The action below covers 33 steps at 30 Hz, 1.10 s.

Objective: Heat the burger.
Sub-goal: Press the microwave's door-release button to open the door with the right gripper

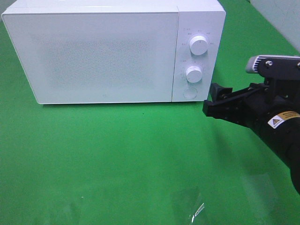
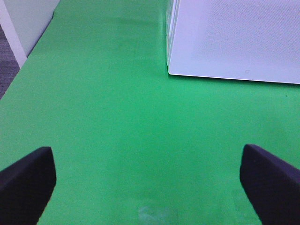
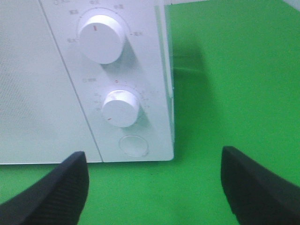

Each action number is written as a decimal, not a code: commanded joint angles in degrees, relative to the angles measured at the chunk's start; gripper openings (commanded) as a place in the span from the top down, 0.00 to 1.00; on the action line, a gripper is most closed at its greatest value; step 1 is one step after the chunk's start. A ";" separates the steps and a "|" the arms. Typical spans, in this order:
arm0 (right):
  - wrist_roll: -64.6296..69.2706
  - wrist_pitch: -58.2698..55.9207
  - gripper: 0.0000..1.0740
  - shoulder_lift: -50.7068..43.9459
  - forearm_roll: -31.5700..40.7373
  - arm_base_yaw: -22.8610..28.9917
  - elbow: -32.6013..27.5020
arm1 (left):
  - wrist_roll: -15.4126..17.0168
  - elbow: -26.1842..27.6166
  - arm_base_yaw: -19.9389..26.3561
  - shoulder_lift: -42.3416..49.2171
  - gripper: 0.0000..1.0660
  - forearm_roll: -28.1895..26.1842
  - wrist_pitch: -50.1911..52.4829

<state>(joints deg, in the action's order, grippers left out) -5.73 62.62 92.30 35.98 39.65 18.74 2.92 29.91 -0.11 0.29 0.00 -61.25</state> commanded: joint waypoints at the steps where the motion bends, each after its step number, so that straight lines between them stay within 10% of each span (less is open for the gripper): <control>1: -1.78 1.09 0.30 0.97 0.46 2.01 1.38 | -0.23 -0.17 0.17 0.92 0.06 0.00 -0.11; 18: 28.48 0.23 0.45 2.64 2.52 5.21 3.78 | -0.23 -0.17 0.17 0.92 0.06 0.00 -0.11; 33: 71.62 -1.15 0.94 2.64 0.00 5.21 3.78 | -0.23 -0.17 0.17 0.92 0.06 0.00 -0.11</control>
<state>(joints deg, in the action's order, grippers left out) 61.13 62.45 95.11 35.75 44.86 22.12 2.92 29.91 -0.11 0.29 0.00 -61.25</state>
